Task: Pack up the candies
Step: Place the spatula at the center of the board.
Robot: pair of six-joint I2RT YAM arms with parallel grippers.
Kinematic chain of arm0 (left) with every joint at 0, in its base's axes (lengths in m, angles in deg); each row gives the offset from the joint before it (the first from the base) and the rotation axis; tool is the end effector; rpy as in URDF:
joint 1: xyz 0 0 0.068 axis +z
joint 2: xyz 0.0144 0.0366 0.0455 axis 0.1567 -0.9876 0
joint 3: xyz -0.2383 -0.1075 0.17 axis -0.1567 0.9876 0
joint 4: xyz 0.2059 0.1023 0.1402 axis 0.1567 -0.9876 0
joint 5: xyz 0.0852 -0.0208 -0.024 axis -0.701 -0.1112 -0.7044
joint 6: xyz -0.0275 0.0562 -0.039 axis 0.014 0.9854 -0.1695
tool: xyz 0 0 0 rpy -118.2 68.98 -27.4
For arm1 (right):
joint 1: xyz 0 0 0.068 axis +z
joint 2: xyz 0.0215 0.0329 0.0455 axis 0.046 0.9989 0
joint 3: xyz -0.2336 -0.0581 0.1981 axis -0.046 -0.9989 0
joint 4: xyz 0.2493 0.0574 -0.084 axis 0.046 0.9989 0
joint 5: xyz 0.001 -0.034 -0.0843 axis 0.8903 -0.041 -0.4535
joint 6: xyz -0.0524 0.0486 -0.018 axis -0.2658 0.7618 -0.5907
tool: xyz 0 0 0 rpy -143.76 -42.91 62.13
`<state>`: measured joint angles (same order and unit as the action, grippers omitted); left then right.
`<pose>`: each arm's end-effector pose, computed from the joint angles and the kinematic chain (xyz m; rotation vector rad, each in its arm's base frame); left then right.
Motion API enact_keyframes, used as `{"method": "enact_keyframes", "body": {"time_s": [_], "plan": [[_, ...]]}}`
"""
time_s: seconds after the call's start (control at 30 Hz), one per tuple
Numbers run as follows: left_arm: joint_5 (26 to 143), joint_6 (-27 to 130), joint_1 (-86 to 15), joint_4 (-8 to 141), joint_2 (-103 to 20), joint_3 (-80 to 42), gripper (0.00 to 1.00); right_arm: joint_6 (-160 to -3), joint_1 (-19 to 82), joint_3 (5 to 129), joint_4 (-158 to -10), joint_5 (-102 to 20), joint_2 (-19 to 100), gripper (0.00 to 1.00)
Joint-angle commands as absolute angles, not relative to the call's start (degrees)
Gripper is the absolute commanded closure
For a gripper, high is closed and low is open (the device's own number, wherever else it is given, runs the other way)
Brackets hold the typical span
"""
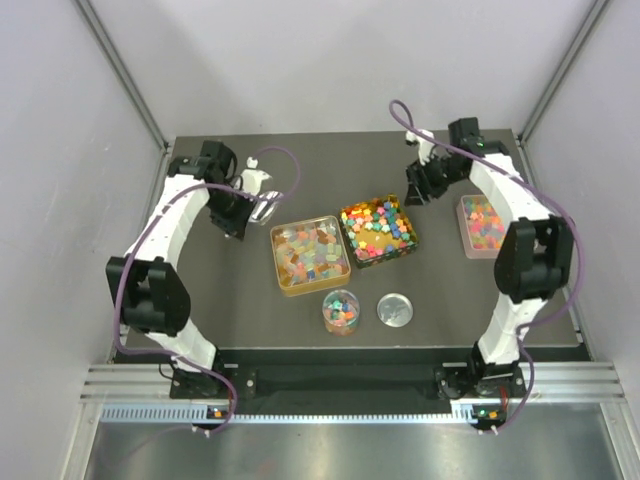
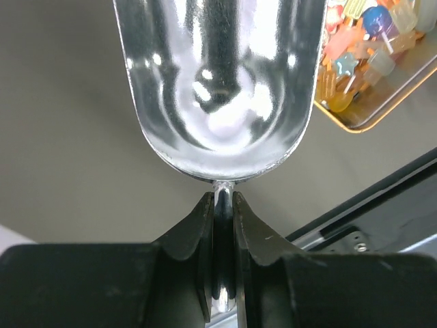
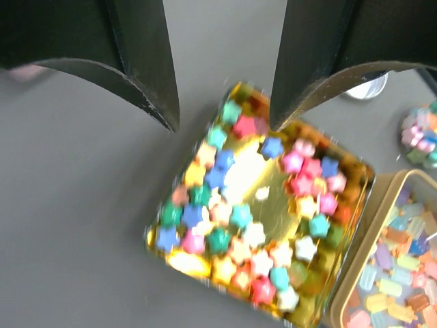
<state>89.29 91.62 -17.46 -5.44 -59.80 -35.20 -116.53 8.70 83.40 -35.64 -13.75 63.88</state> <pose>0.3263 -0.0627 0.3235 0.9401 2.6782 -0.2570 0.4094 0.0788 0.3012 -0.9171 2.3092 0.6404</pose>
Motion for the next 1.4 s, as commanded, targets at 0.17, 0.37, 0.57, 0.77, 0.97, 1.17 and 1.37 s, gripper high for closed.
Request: {"method": "enact_keyframes", "body": {"time_s": [0.17, 0.37, 0.57, 0.77, 0.97, 1.17, 1.37], "plan": [[95.8, 89.9, -16.4, -16.9, -73.1, -37.6, 1.00, -115.1, 12.8, 92.7, -37.5, -17.4, 75.1, 0.45], [95.0, 85.9, -13.9, -14.5, -77.4, -41.1, 1.00, -112.0, 13.1, 93.2, -38.9, -16.1, 76.8, 0.45], [89.0, 83.3, -7.5, -11.2, -82.5, -43.6, 1.00, -111.1, 13.4, 91.5, -39.5, -15.7, 76.2, 0.45], [80.0, 80.9, -5.4, -6.6, -86.9, -44.6, 0.96, -110.0, 14.1, 89.7, -40.5, -15.8, 75.8, 0.45], [82.4, 80.8, -4.5, -5.7, -90.1, -49.5, 0.73, -109.9, 14.5, 91.1, -40.6, -16.2, 76.1, 0.44], [89.5, 81.6, -4.7, -5.4, -80.4, -50.9, 0.01, -110.5, 14.7, 90.9, -40.2, -16.4, 76.0, 0.44], [95.7, 88.8, -10.7, -6.6, -72.5, -45.6, 0.02, -110.9, 15.6, 88.6, -41.4, -19.0, 75.5, 0.44]]}}
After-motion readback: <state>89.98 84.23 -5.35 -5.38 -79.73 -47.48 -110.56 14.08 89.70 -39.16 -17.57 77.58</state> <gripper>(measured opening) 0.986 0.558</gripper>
